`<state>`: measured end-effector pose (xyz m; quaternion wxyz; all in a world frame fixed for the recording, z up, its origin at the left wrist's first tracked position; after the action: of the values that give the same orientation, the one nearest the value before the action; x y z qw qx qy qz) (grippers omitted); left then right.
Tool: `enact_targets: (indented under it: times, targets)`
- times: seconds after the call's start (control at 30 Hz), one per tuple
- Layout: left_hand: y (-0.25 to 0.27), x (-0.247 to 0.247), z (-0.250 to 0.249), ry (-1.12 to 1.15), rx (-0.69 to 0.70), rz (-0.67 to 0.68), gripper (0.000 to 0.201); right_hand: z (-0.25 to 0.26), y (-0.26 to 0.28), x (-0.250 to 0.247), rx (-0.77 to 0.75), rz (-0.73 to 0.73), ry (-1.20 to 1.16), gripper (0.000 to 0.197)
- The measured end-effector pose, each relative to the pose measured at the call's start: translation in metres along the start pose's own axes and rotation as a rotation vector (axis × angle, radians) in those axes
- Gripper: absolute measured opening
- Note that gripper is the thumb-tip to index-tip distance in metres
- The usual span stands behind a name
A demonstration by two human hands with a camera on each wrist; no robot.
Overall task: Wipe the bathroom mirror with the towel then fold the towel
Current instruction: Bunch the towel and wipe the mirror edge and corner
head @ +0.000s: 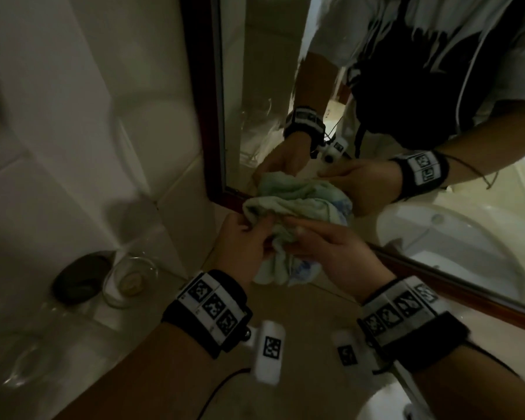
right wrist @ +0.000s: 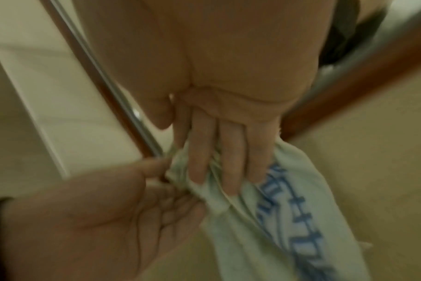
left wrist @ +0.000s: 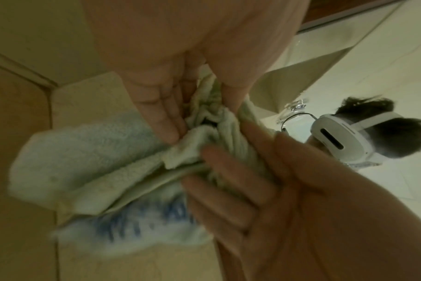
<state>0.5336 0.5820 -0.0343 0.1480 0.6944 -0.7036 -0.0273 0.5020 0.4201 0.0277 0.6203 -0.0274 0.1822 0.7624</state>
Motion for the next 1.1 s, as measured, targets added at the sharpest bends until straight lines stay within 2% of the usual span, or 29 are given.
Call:
enact_targets:
  times: [0.2,0.37,0.47,0.57,0.6,0.7,0.8,0.93,1.03,1.1]
  targets:
    - [-0.003,-0.028,-0.004,-0.120,0.027,-0.027,0.057,0.001,-0.045,0.044,-0.053,-0.064,-0.054,0.031]
    - [0.000,-0.056,-0.011,-0.026,0.010,-0.079,0.043,0.015,-0.075,0.076,-0.107,0.063,-0.041,0.038]
    - [0.004,-0.061,-0.013,-0.060,0.057,-0.103,0.059,0.020,-0.089,0.087,-0.120,0.134,-0.070,0.038]
    - [0.000,-0.060,-0.008,-0.161,0.090,-0.160,0.072,0.017,-0.085,0.086,-0.136,0.184,-0.089,0.057]
    - [-0.003,-0.058,-0.009,-0.220,0.107,-0.190,0.068,0.015,-0.080,0.082,-0.149,0.191,-0.107,0.059]
    - [-0.008,-0.041,-0.030,-0.455,0.155,-0.257,0.037,0.002,-0.061,0.063,-0.165,0.206,-0.120,0.046]
    - [-0.012,-0.012,-0.038,-0.522,0.179,-0.208,0.028,-0.010,-0.040,0.039,-0.197,0.131,-0.003,0.052]
    - [-0.008,0.017,-0.017,-0.415,0.087,-0.146,0.034,-0.017,0.000,0.007,-0.223,-0.081,0.236,0.039]
    - [-0.003,0.021,-0.017,-0.384,0.044,-0.182,0.032,-0.014,0.017,0.005,-0.254,-0.141,0.459,0.042]
    - [-0.006,0.009,-0.012,-0.341,-0.026,-0.234,0.039,-0.009,0.006,0.016,-0.234,-0.146,0.482,0.042]
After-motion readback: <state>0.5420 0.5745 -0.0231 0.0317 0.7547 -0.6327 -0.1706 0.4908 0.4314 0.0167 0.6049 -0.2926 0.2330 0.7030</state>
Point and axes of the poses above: each hand's wrist, its own y-axis away from the middle knuckle, its own x-axis out of the palm, z = x × y, the point moved 2 cm from there along -y, towards the middle knuckle, and after that the axes turned 1 degree about -y, right-handed, at the moved point
